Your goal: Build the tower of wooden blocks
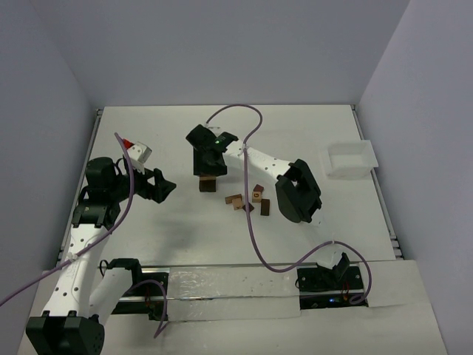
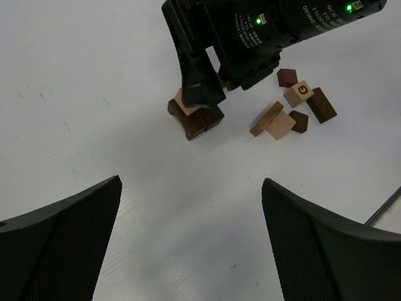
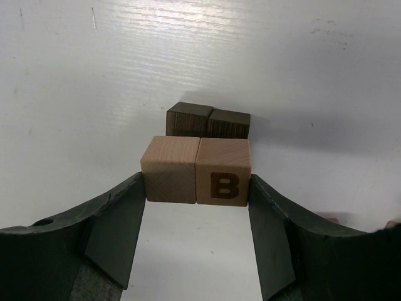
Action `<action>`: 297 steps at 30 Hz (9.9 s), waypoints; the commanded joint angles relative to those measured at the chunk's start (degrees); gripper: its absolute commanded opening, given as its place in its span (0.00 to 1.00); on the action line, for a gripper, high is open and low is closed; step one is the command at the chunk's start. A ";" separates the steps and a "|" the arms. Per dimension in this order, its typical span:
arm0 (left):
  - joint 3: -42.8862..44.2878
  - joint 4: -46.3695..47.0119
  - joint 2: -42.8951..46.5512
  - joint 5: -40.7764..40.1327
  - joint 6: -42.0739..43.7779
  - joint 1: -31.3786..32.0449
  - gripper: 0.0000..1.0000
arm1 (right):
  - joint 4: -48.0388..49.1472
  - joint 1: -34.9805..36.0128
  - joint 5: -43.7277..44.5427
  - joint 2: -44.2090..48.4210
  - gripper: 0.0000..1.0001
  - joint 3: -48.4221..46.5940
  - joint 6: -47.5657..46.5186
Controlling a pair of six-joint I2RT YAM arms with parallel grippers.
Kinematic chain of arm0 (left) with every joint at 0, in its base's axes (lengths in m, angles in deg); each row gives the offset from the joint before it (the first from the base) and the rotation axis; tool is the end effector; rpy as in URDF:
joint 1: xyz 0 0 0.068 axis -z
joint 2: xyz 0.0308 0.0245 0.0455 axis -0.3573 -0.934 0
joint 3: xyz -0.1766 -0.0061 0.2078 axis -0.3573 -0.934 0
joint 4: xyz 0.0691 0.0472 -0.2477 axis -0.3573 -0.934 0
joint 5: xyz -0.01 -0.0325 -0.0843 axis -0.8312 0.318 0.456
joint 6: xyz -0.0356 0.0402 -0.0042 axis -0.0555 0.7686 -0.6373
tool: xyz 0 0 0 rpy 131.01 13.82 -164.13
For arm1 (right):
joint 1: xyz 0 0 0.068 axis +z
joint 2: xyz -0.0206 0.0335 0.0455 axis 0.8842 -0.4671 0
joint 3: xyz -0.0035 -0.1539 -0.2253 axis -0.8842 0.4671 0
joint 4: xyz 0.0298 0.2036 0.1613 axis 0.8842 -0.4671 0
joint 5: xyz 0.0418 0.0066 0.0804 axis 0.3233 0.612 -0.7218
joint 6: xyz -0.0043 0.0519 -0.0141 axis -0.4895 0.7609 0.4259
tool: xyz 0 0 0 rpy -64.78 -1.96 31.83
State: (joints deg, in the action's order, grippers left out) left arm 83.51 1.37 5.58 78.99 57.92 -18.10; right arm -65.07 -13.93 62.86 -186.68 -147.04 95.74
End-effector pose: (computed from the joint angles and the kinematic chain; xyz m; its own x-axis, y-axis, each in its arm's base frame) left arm 0.1773 -0.0291 0.3019 -0.4131 0.0719 -0.9079 0.5758 0.7929 -0.1992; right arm 0.3302 0.3595 0.2265 -0.8792 -0.0236 -0.4759 -0.1302 0.9727 0.1922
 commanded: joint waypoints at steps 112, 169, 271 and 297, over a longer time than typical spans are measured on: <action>-1.08 3.47 0.12 -0.44 -0.70 -0.28 0.99 | -0.73 0.63 6.29 -5.39 0.84 -5.87 3.46; -1.08 4.17 0.82 -0.60 -1.30 -0.46 0.99 | 2.89 0.95 1.35 10.43 1.00 9.09 -1.69; -1.96 4.04 3.19 0.70 -0.16 -0.81 0.99 | 14.29 -4.85 -15.94 32.79 0.08 49.19 -31.35; -2.47 4.23 2.80 0.72 0.12 -0.81 0.99 | 14.95 -6.22 -10.54 27.76 0.01 46.73 -31.02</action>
State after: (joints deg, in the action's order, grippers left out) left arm 81.15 3.13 8.24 78.83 57.90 -18.54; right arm -50.59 -19.83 50.18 -160.39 -99.68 64.47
